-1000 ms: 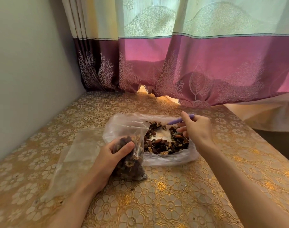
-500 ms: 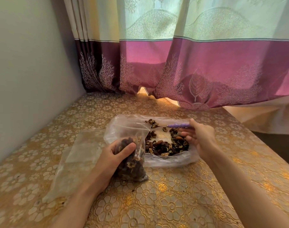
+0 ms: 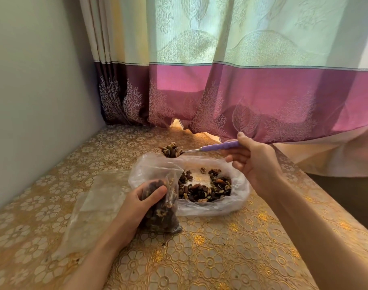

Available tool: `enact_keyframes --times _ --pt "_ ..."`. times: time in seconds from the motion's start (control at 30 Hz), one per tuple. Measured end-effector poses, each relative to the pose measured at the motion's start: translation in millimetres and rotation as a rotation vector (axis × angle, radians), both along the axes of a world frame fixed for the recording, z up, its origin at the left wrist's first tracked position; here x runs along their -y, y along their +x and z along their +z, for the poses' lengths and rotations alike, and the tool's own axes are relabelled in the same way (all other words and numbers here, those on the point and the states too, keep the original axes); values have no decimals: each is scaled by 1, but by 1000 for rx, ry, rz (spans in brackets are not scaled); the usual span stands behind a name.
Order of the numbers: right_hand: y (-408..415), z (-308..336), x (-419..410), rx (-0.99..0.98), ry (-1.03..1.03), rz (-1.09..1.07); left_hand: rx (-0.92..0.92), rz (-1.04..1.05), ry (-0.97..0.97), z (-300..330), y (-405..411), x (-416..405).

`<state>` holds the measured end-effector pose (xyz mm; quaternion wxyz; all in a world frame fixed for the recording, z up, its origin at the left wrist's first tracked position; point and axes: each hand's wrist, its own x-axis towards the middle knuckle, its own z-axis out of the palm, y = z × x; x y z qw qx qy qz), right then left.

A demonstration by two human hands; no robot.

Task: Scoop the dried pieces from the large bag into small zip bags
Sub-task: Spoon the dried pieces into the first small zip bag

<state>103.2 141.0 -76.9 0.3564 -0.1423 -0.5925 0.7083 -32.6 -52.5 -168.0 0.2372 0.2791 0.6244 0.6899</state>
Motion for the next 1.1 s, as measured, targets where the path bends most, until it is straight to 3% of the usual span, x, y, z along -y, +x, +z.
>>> enact_keyframes --times 0.27,0.53,0.67,0.77,0.93,1.1 --pt "6 3 15 -23 278 53 29 -23 47 0 -1 0" --pt "9 3 5 -88 262 69 19 -36 52 -1 -2 0" --pt "8 -3 -8 -95 201 -28 0 -46 61 0 -1 2" --pt "5 -17 -19 14 190 -182 -5 -5 77 -1 -2 1" --pt "0 -40 -31 223 371 -377 52 92 129 -3 -5 0" --pt "-12 -49 -33 332 350 -349 56 106 128 -4 -5 -1"
